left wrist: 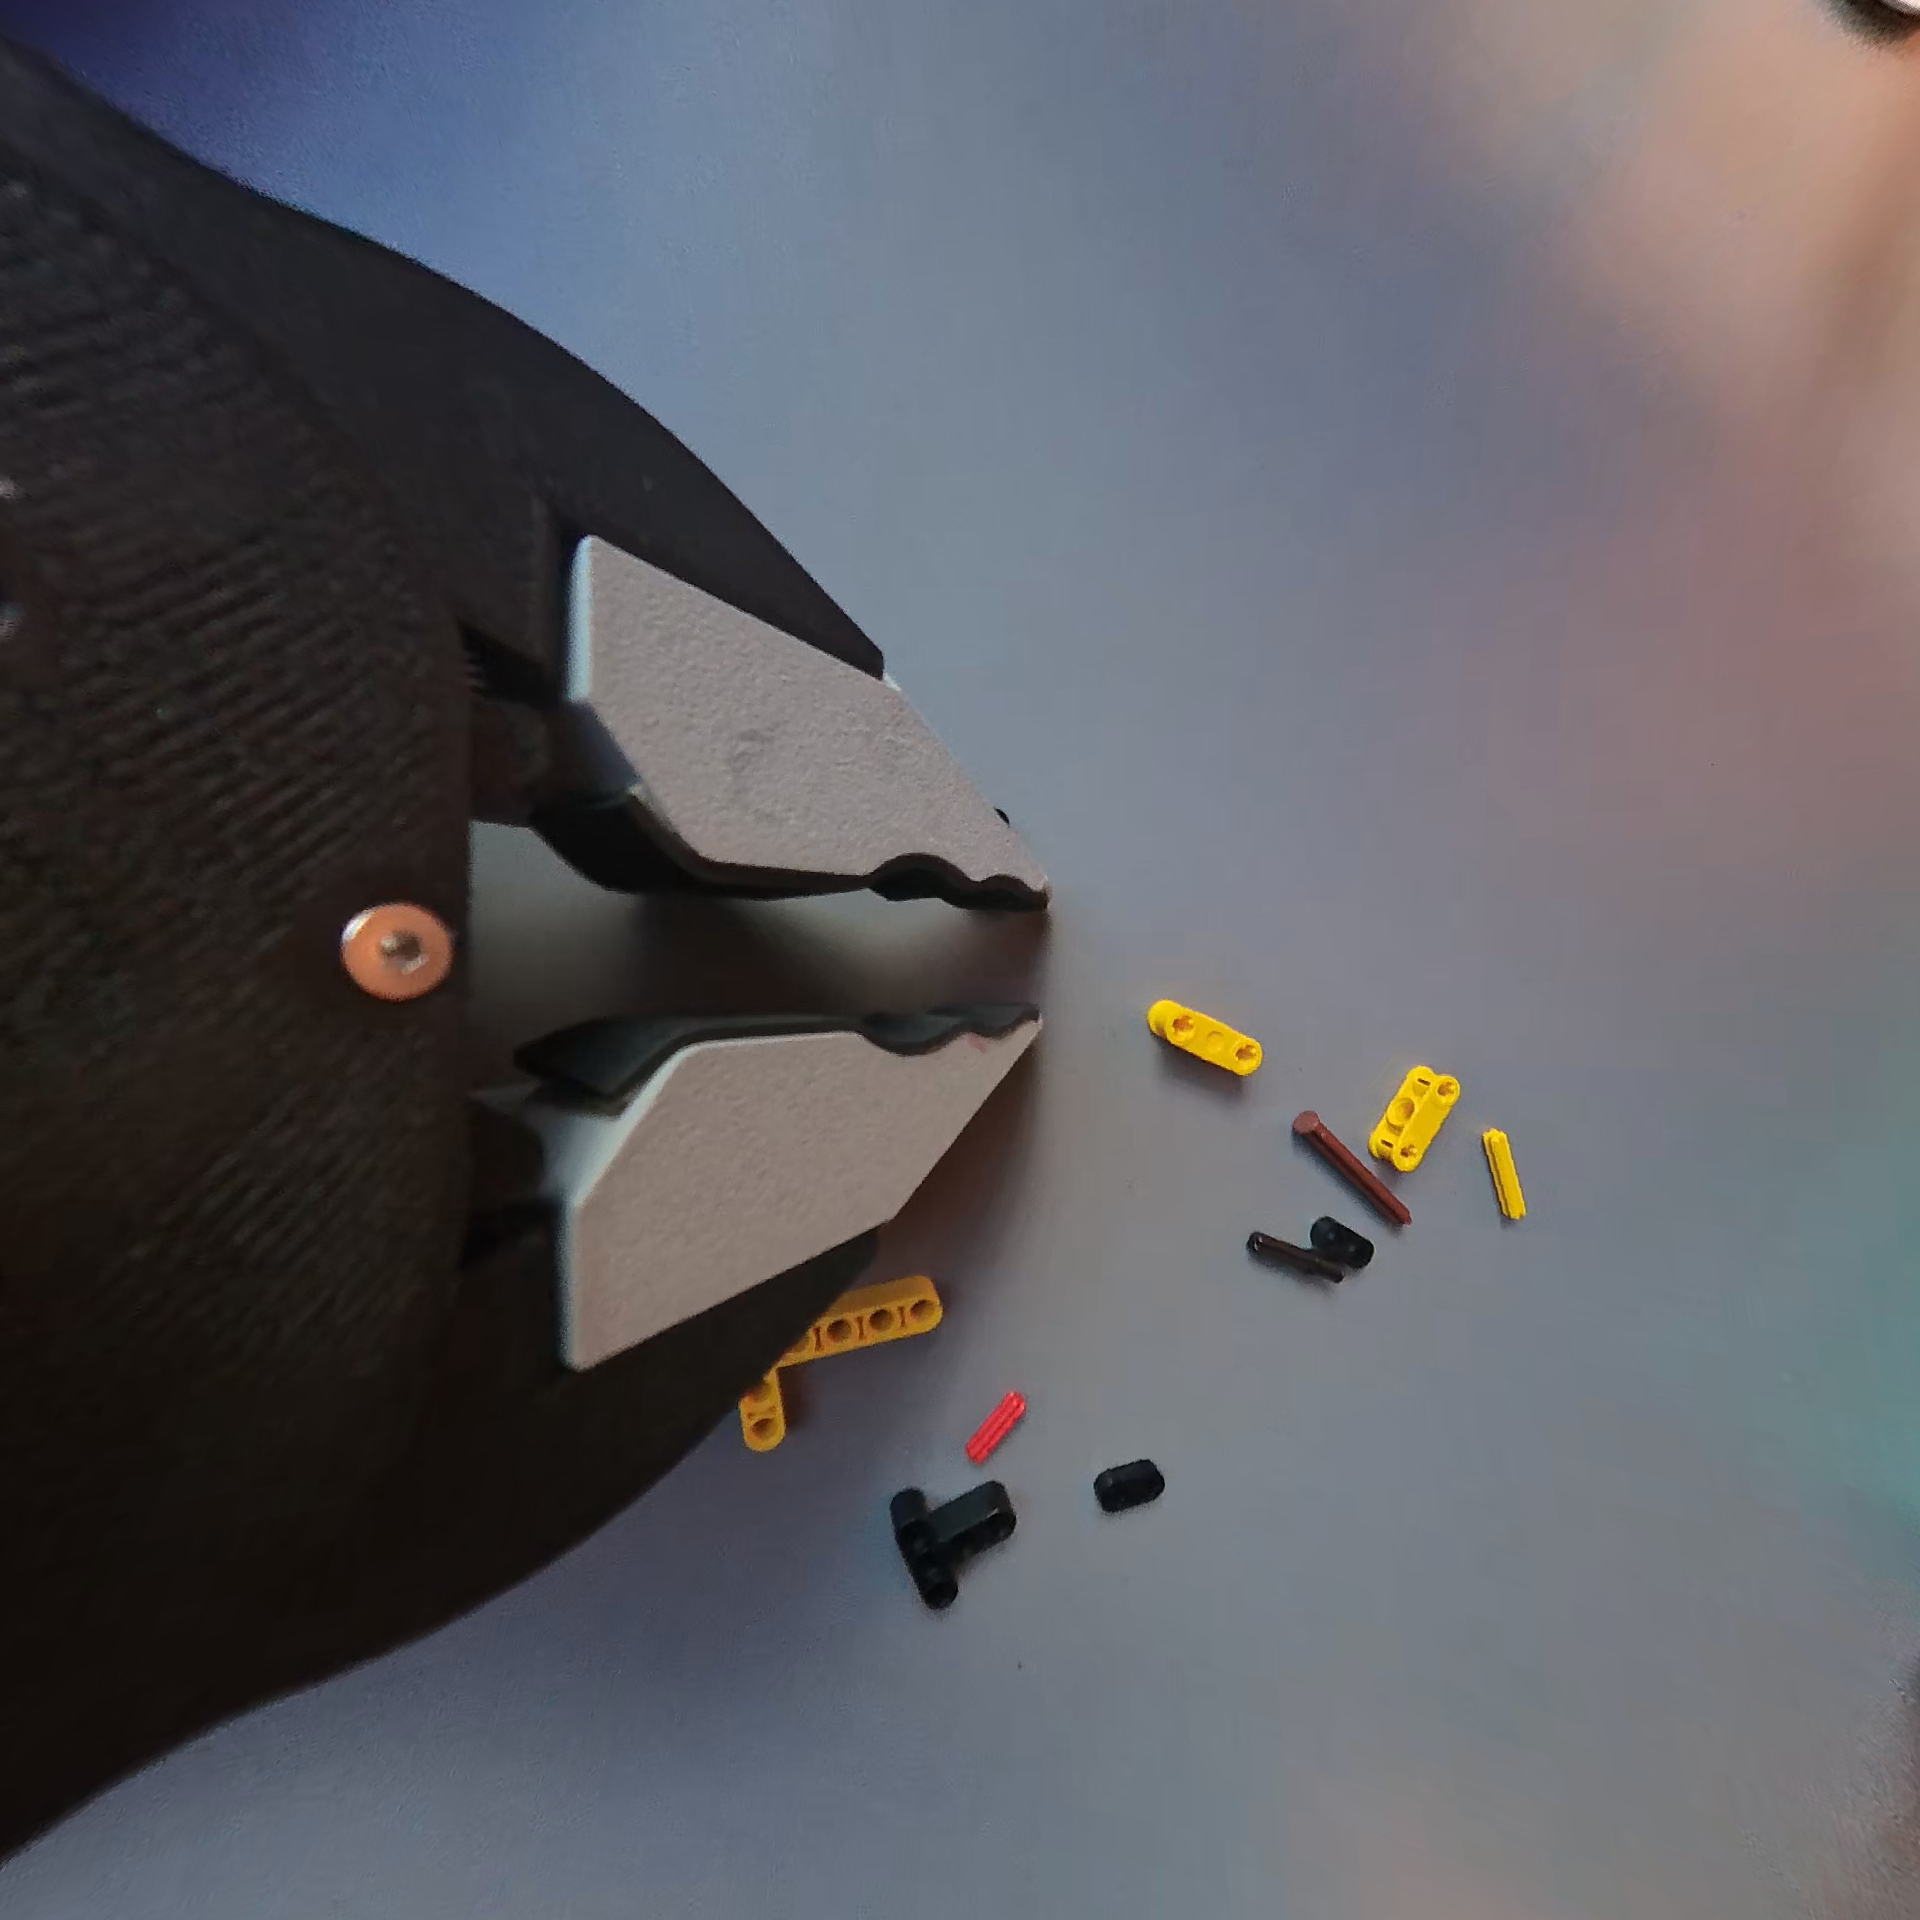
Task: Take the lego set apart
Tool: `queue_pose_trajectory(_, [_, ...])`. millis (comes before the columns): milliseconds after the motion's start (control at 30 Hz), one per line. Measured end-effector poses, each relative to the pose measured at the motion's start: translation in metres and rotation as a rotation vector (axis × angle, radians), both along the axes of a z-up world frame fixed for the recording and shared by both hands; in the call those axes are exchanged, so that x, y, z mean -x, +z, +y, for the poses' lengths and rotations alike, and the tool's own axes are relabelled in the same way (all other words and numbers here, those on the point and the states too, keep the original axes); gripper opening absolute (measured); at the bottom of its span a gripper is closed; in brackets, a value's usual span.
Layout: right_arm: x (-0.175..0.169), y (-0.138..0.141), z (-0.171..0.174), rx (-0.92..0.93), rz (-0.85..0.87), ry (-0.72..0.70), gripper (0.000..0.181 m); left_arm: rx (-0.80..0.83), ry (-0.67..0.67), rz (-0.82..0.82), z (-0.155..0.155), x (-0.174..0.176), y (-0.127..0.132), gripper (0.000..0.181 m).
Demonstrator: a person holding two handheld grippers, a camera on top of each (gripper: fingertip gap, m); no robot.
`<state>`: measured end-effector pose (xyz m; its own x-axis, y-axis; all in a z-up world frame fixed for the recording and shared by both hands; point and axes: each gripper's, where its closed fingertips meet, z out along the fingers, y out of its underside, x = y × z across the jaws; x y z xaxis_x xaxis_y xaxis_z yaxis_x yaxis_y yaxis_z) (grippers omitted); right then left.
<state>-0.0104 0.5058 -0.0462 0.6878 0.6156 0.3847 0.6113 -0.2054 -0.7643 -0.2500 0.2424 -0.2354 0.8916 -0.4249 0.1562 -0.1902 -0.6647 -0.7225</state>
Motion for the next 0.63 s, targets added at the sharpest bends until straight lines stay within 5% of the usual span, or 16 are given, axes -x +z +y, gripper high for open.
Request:
queue_pose_trajectory(33, [-0.022,0.006,0.012,-0.019,0.001,-0.057,0.0,0.001,0.0,-0.003,0.0,0.0,0.0,0.015])
queue_pose_trajectory(200, [-0.069,-0.078,0.023,0.437,0.032,-0.04,0.026,0.016,0.005,-0.038,0.0,0.001,0.0,0.014])
queue_pose_trajectory(367, [-0.057,-0.063,0.012,0.473,0.358,0.058,0.05,0.03,0.01,-0.073,0.001,0.001,0.001,0.012])
queue_pose_trajectory(467, [-0.036,-0.073,-0.009,0.609,0.401,0.129,0.062,0.036,0.011,-0.088,0.001,0.001,0.001,0.012])
queue_pose_trajectory(500, [-0.032,-0.086,-0.015,0.64,0.344,0.124,0.057,0.037,0.011,-0.089,0.001,0.001,0.001,0.012])
queue_pose_trajectory(567, [-0.042,-0.125,-0.025,0.671,0.094,0.058,0.02,0.036,0.01,-0.086,0.001,0.001,0.001,0.012])
queue_pose_trajectory(633, [-0.041,-0.128,-0.03,0.616,0.033,0.029,0.014,0.033,0.009,-0.077,0.0,0.001,0.001,0.012])
